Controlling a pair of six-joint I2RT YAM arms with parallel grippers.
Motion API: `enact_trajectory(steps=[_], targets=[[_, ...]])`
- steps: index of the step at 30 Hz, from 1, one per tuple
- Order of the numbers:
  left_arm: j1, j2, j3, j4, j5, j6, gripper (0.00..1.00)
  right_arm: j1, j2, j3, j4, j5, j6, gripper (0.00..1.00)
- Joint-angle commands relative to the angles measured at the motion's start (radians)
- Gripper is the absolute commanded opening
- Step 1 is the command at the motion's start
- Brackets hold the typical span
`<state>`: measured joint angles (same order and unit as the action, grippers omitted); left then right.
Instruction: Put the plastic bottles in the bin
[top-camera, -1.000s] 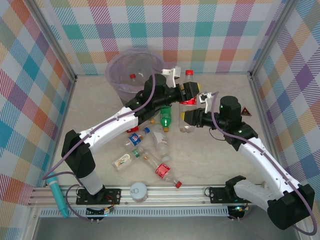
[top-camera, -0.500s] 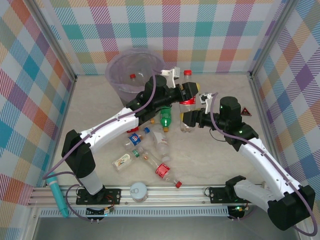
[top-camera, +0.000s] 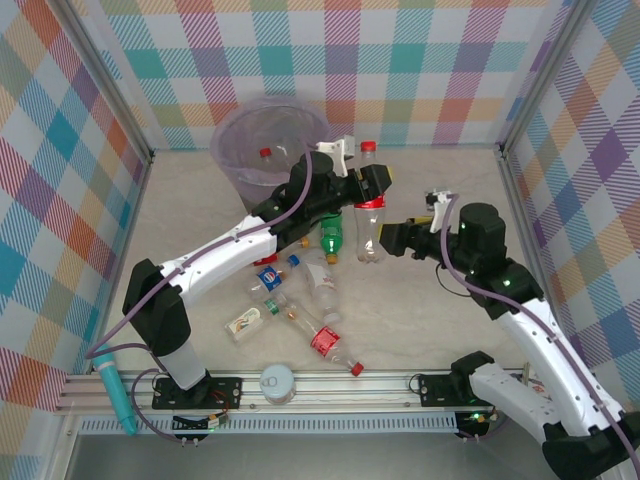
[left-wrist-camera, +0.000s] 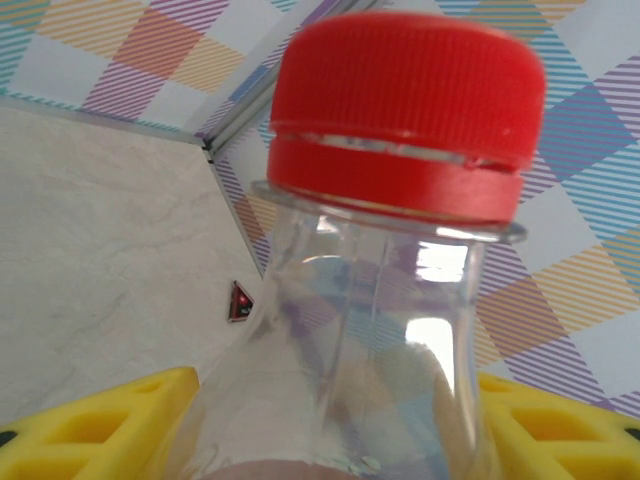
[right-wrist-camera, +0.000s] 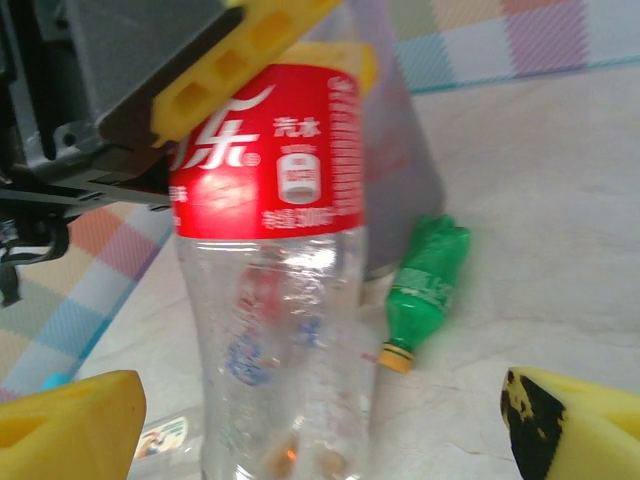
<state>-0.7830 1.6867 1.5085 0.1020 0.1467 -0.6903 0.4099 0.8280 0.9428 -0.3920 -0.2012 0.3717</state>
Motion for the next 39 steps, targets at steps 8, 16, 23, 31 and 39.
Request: enact_trajectory(steps=[8,16,23,31,39], targets=[[0.057,-0.078,0.068,-0.041,-0.010,0.103,0.24,-0.005,-0.100,-0.031,0.003,0.265,0.050,0.93],[0.258,-0.118,0.225,-0.038,-0.009,0.164,0.19,-0.005,-0.096,-0.022,-0.015,0.281,0.070,0.93],[0.451,-0.165,0.187,0.113,-0.081,0.141,0.13,-0.006,-0.092,-0.015,-0.035,0.287,0.075,0.93],[0.520,-0.007,0.344,-0.025,-0.083,0.308,0.06,-0.006,-0.094,-0.002,-0.052,0.292,0.065,0.92],[0.518,0.121,0.369,-0.045,0.039,0.332,0.04,-0.006,-0.065,0.026,-0.076,0.283,0.053,0.92]])
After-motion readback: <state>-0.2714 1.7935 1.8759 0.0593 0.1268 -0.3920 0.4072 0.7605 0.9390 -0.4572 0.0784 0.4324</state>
